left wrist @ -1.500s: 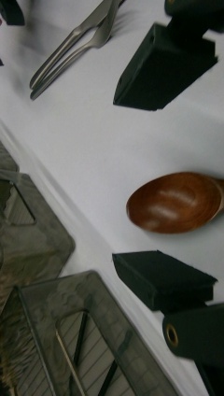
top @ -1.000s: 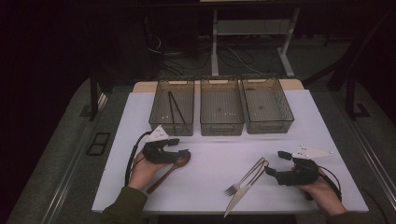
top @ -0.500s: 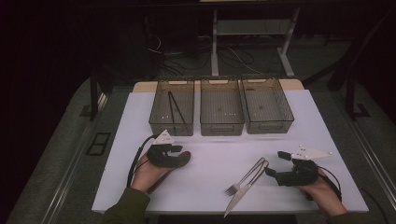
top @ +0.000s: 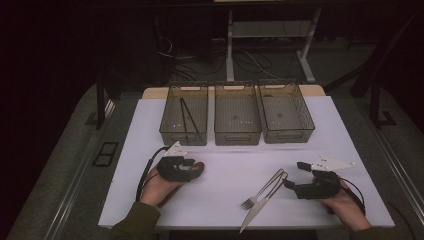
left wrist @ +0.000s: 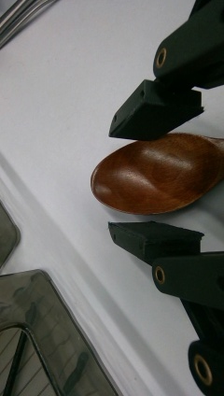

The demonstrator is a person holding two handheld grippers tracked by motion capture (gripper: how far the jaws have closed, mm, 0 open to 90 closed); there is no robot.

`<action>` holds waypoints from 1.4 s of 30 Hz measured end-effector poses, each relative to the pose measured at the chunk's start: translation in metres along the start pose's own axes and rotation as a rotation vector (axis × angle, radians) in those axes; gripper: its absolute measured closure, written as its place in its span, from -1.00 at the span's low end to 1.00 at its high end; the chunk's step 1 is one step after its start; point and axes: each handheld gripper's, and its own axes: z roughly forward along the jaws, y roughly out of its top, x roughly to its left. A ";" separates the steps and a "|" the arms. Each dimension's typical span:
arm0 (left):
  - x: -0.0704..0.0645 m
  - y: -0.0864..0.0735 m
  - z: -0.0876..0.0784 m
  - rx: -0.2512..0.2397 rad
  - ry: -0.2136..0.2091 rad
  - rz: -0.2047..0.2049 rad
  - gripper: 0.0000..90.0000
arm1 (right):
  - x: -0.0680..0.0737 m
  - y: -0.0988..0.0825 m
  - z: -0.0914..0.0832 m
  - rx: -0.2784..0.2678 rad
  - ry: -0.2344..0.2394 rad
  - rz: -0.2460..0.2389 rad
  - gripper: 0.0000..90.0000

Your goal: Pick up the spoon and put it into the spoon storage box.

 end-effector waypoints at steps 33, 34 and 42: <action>-0.008 0.002 0.004 0.042 0.011 0.025 0.10 | 0.000 0.000 -0.001 -0.003 -0.002 0.002 -0.67; -0.007 0.002 0.004 0.040 0.006 0.028 0.10 | 0.000 0.000 -0.001 -0.002 -0.002 0.001 -0.67; -0.003 0.001 -0.001 -0.004 -0.010 -0.015 0.02 | 0.000 0.000 -0.001 -0.004 -0.002 -0.001 -0.67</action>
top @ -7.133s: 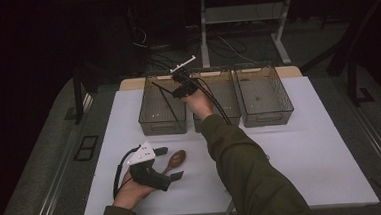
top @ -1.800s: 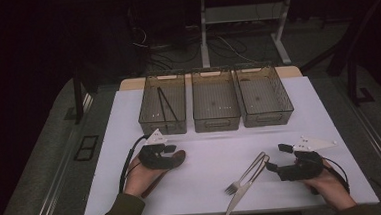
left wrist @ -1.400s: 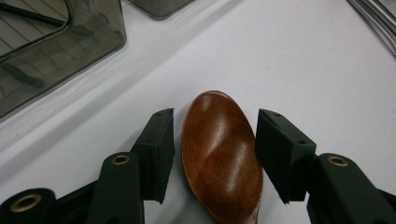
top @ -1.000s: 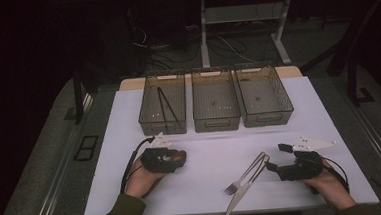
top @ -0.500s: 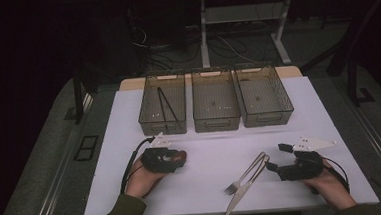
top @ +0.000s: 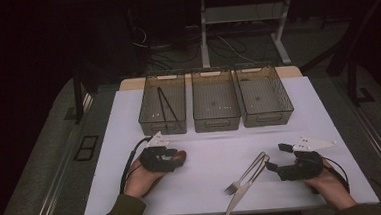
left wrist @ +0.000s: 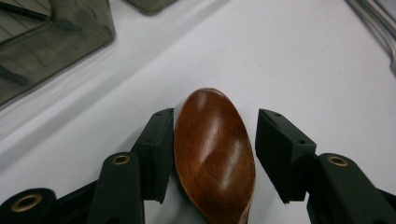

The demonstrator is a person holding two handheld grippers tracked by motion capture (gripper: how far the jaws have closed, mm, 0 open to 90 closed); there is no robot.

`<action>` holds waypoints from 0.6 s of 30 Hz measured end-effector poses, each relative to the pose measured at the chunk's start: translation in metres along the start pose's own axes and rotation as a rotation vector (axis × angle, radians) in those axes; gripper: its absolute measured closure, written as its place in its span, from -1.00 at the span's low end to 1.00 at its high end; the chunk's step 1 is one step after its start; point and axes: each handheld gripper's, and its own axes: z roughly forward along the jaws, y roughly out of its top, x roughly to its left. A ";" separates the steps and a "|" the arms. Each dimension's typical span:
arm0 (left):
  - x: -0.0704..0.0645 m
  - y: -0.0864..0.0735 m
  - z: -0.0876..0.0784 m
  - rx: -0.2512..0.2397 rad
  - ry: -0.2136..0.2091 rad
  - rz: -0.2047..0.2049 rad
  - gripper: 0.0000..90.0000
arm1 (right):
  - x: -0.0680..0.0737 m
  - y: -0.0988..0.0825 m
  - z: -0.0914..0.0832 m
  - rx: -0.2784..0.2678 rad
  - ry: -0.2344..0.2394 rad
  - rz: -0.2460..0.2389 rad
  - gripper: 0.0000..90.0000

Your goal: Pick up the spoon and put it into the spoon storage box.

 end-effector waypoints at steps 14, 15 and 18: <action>-0.004 -0.002 0.003 0.040 0.025 0.033 0.08 | 0.000 0.000 0.000 -0.001 -0.003 -0.003 -0.67; -0.004 -0.001 0.002 0.047 0.023 0.041 0.13 | 0.000 0.000 0.000 -0.001 -0.003 -0.002 -0.66; -0.005 -0.001 0.002 0.053 -0.001 0.059 0.30 | 0.000 0.000 0.000 0.000 -0.003 -0.004 -0.67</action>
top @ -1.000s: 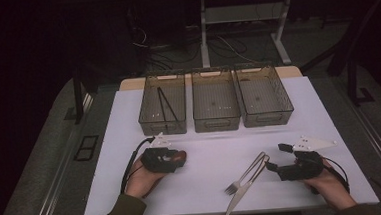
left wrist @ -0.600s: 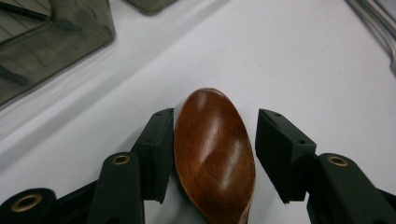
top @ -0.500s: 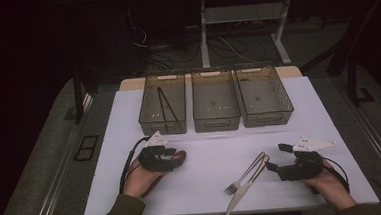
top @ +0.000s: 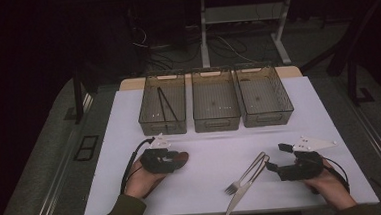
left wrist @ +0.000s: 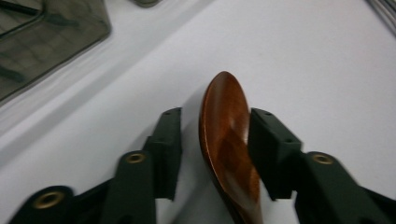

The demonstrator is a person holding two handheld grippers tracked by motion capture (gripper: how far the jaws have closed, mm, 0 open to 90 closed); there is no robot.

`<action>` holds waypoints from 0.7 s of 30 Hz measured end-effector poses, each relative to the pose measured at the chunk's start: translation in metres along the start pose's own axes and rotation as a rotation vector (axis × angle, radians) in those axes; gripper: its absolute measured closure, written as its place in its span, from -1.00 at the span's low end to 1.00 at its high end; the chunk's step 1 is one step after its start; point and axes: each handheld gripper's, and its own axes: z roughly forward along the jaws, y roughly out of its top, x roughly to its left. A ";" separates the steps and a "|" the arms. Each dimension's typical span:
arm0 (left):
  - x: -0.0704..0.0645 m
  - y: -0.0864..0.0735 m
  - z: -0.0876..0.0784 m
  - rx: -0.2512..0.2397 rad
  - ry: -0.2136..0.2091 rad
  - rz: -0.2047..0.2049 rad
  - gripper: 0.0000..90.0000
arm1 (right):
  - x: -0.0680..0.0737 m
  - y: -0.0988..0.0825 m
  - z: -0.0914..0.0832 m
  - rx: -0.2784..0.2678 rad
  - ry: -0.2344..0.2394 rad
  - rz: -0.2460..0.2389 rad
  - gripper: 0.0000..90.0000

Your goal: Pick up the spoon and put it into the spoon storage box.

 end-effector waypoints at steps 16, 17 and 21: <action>-0.005 0.005 0.002 0.032 -0.054 -0.023 0.74 | 0.000 0.000 0.000 0.000 0.001 0.000 -0.66; -0.005 0.006 0.002 0.032 -0.054 -0.027 0.75 | 0.000 0.000 0.000 -0.001 0.001 -0.001 -0.66; -0.006 0.008 0.000 0.026 -0.052 -0.031 0.78 | 0.000 0.000 0.000 -0.001 0.002 -0.001 -0.67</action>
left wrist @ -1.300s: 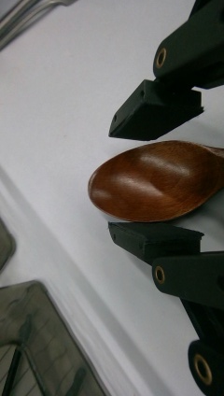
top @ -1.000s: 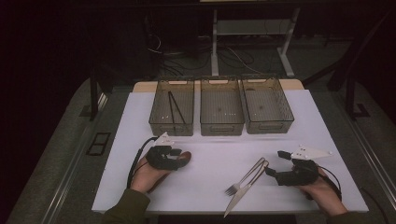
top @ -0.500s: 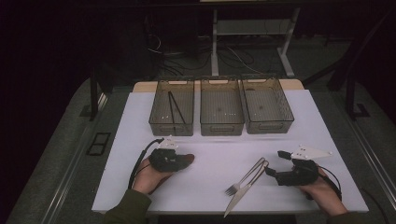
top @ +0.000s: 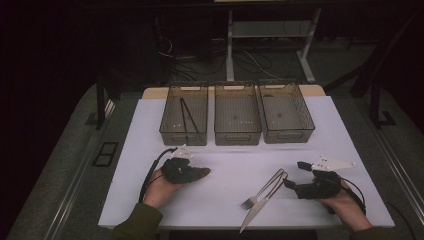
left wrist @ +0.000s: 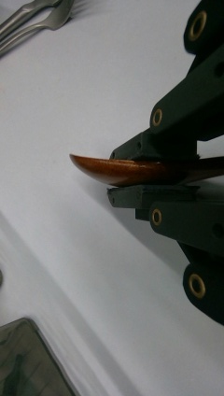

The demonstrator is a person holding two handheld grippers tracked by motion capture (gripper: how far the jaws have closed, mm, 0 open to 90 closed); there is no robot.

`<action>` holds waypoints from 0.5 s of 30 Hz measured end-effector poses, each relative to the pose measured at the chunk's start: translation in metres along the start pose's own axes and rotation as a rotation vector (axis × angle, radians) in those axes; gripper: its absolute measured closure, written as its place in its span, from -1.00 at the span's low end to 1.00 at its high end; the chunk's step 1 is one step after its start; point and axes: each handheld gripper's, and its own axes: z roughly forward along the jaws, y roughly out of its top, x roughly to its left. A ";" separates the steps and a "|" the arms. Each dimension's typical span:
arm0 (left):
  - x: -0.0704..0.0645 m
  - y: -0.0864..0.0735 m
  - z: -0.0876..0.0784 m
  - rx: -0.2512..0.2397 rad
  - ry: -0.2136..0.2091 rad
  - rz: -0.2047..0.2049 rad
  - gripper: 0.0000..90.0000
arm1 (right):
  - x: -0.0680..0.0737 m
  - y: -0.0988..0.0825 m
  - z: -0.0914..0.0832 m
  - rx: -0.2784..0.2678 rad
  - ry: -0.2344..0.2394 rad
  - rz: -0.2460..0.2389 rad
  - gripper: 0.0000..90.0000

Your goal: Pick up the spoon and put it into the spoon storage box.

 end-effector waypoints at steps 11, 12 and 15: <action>-0.003 0.005 -0.005 -0.010 0.007 -0.001 0.79 | 0.000 0.001 0.001 -0.001 0.005 0.000 -0.66; -0.003 0.005 -0.005 -0.011 0.006 -0.001 0.79 | 0.001 0.001 0.001 0.001 0.006 -0.001 -0.66; -0.003 0.007 -0.007 -0.015 0.005 -0.014 0.79 | 0.001 0.001 0.002 0.003 0.008 -0.004 -0.67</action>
